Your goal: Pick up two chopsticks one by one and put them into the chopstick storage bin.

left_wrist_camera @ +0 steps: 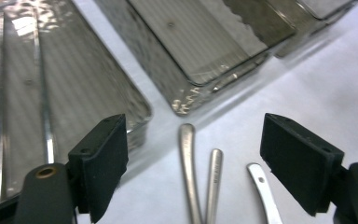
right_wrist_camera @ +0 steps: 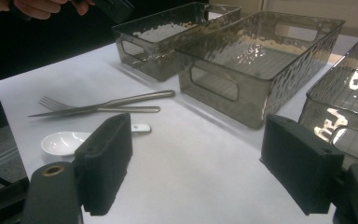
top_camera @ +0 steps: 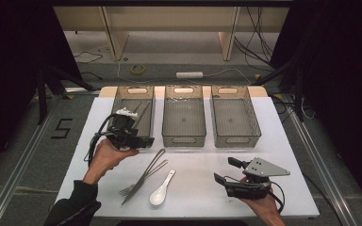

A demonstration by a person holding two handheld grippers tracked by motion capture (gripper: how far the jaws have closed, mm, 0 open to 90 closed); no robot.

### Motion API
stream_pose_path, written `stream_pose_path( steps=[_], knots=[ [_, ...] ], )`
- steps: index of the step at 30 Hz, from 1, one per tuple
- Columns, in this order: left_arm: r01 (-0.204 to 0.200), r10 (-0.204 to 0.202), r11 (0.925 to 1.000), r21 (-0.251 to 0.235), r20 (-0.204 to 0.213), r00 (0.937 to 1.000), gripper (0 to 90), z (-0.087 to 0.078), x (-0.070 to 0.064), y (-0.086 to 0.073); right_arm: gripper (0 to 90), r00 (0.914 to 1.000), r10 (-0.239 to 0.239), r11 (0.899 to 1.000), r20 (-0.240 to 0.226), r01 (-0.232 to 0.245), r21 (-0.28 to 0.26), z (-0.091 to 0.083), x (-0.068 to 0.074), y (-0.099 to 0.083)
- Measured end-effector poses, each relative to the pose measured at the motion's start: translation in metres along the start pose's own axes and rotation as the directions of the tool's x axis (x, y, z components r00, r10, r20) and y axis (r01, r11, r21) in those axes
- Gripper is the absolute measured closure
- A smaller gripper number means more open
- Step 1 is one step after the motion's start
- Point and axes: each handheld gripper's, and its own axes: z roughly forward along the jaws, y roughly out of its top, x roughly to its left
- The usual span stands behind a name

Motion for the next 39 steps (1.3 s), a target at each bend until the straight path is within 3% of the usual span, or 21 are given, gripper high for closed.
stream_pose_path(
  steps=[12,25,39],
  knots=[
    [-0.058,0.056,0.9971,0.050,0.033,0.9979,20.7,0.012,-0.028,-0.005,25.6,0.9999,0.011,1.000,0.000,-0.011,0.001,0.000,-0.003,-0.002],
    [-0.084,0.080,0.9901,0.112,0.042,0.9959,19.9,0.024,-0.043,-0.018,25.5,0.9999,0.016,1.000,-0.002,-0.016,-0.004,-0.001,-0.005,-0.002],
    [-0.126,0.118,0.9732,0.192,0.055,0.9915,17.8,0.036,-0.061,-0.030,25.6,0.9999,0.017,1.000,0.001,-0.017,-0.002,-0.001,-0.004,-0.002]
  ],
)
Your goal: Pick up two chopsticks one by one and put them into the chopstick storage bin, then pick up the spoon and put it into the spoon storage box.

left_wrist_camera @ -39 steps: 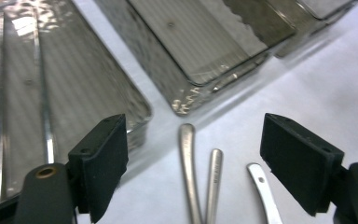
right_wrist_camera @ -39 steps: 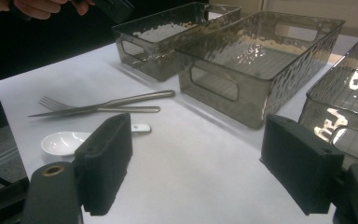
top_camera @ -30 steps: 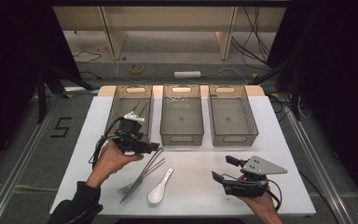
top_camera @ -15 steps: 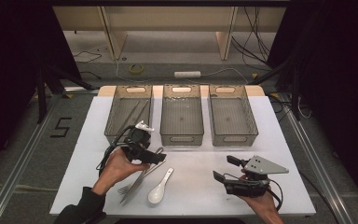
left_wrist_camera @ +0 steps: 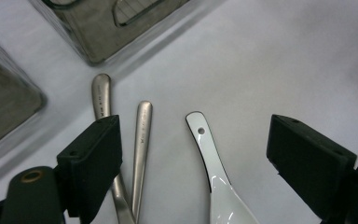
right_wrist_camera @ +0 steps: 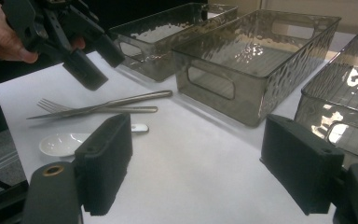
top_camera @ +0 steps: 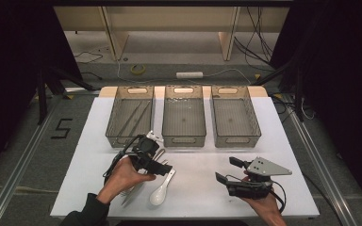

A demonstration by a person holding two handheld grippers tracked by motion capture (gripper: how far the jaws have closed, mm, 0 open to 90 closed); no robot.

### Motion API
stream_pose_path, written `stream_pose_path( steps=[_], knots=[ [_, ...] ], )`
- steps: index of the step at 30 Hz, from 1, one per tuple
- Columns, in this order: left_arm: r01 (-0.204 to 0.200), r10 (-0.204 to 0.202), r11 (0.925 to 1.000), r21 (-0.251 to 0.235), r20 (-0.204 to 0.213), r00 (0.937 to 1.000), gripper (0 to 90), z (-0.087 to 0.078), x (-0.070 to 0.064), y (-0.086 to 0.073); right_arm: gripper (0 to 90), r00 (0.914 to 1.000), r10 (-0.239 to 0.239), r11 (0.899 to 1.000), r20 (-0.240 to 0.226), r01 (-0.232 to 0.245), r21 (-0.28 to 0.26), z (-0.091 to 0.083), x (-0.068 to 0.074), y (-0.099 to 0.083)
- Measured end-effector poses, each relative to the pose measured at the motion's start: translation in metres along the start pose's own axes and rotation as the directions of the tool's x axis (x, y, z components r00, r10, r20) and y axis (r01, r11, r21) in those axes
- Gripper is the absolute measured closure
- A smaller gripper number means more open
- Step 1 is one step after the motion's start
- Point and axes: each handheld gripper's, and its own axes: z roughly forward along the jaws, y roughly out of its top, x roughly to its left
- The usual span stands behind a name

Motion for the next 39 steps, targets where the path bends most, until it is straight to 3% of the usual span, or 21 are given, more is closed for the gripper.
stream_pose_path(
  steps=[17,25,31,39],
  knots=[
    [-0.014,0.012,0.9961,0.088,0.013,0.9998,20.3,0.018,-0.009,-0.005,25.5,1.0000,0.003,1.000,-0.001,-0.003,-0.003,0.000,-0.001,0.000],
    [-0.035,0.030,0.9900,0.137,0.036,0.9989,30.4,0.031,-0.016,-0.008,25.6,1.0000,-0.007,1.000,-0.002,0.007,0.000,0.000,0.000,0.000],
    [-0.041,0.037,0.9836,0.175,0.028,0.9989,38.6,0.043,-0.022,-0.014,25.5,0.9998,-0.017,1.000,-0.005,0.017,0.004,0.002,0.002,0.001],
    [-0.055,0.053,0.9768,0.207,0.016,0.9984,49.2,0.051,-0.019,-0.018,25.6,0.9997,-0.025,1.000,-0.004,0.025,0.010,0.002,0.004,0.001]
  ],
)
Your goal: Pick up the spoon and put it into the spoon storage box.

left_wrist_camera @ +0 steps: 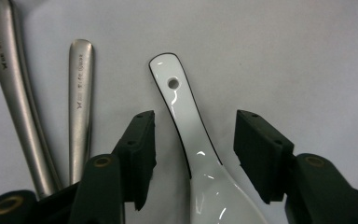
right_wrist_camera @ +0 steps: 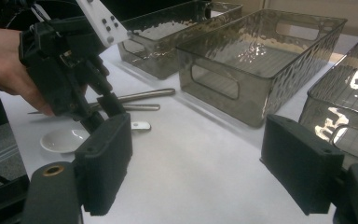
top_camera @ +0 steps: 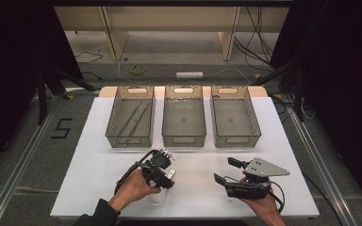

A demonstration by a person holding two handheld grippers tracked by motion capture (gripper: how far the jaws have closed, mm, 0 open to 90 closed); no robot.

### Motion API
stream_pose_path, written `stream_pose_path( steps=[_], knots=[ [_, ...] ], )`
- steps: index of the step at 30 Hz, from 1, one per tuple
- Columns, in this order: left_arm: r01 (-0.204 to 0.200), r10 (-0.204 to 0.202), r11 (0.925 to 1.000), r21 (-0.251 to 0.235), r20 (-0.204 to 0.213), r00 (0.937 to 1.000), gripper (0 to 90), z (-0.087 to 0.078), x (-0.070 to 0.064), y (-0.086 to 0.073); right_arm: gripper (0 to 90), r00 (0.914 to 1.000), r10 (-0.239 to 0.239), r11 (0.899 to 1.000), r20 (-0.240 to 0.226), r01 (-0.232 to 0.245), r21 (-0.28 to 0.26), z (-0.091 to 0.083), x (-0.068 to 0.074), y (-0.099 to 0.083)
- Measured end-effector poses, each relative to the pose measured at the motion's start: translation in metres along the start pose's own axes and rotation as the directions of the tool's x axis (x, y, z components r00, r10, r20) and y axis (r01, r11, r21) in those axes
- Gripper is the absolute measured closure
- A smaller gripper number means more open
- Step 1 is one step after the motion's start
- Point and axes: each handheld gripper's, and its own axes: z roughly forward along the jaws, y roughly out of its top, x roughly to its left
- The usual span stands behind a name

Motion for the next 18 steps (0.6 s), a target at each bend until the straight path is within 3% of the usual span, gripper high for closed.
stream_pose_path(
  steps=[8,18],
  knots=[
    [-0.032,0.032,0.9994,0.011,-0.011,0.9994,57.5,0.0040,-0.0030,-0.0008,25.6,1.0000,-0.003,1.000,-0.001,0.003,0.000,0.0006,0.0010,0.0003],
    [-0.056,0.057,0.9983,0.014,-0.058,0.9967,65.7,0.0061,-0.0081,-0.0007,25.6,1.0000,0.002,1.000,0.001,-0.002,0.004,0.0009,0.0009,0.0001]
  ],
)
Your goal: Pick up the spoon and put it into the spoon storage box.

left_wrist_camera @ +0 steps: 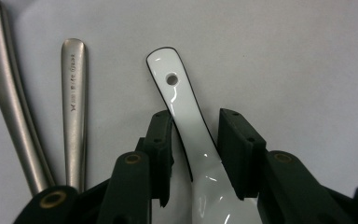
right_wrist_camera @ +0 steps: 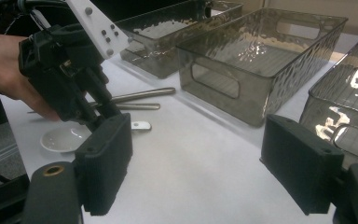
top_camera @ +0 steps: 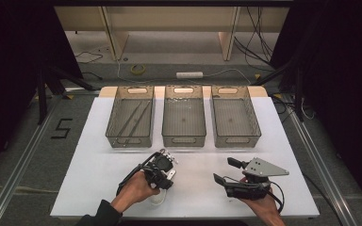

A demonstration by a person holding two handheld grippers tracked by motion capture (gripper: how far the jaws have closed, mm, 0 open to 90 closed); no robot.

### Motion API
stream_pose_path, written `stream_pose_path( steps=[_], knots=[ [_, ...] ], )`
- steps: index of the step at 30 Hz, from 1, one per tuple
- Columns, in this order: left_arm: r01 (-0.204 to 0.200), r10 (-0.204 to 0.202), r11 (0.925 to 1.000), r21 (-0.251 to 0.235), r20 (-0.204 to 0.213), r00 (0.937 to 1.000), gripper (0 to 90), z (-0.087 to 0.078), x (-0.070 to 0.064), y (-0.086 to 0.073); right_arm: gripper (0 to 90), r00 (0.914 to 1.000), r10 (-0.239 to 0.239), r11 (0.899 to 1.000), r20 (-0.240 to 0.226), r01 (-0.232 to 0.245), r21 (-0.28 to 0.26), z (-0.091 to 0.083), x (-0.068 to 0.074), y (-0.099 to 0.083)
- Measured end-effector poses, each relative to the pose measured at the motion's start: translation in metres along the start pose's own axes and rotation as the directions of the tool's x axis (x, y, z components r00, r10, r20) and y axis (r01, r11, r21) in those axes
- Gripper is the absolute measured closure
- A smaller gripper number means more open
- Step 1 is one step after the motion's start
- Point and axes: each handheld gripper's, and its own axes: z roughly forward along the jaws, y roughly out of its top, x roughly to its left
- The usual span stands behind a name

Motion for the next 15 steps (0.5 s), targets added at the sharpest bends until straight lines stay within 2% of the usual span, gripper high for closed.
stream_pose_path(
  steps=[2,6,15],
  knots=[
    [-0.013,0.013,0.9999,0.002,-0.018,0.9998,68.5,0.0002,-0.0016,0.0004,25.6,1.0000,-0.003,1.000,0.000,0.003,-0.002,0.0000,0.0000,0.0002],
    [-0.020,0.020,0.9998,0.000,-0.017,0.9996,73.7,0.0005,-0.0029,0.0008,25.6,1.0000,-0.002,1.000,0.002,0.002,0.000,-0.0002,0.0007,0.0004],
    [-0.049,0.049,0.9988,0.006,-0.010,0.9987,74.9,-0.0004,-0.0028,0.0013,25.6,1.0000,-0.005,1.000,0.002,0.005,-0.002,-0.0004,0.0007,0.0005]
  ],
)
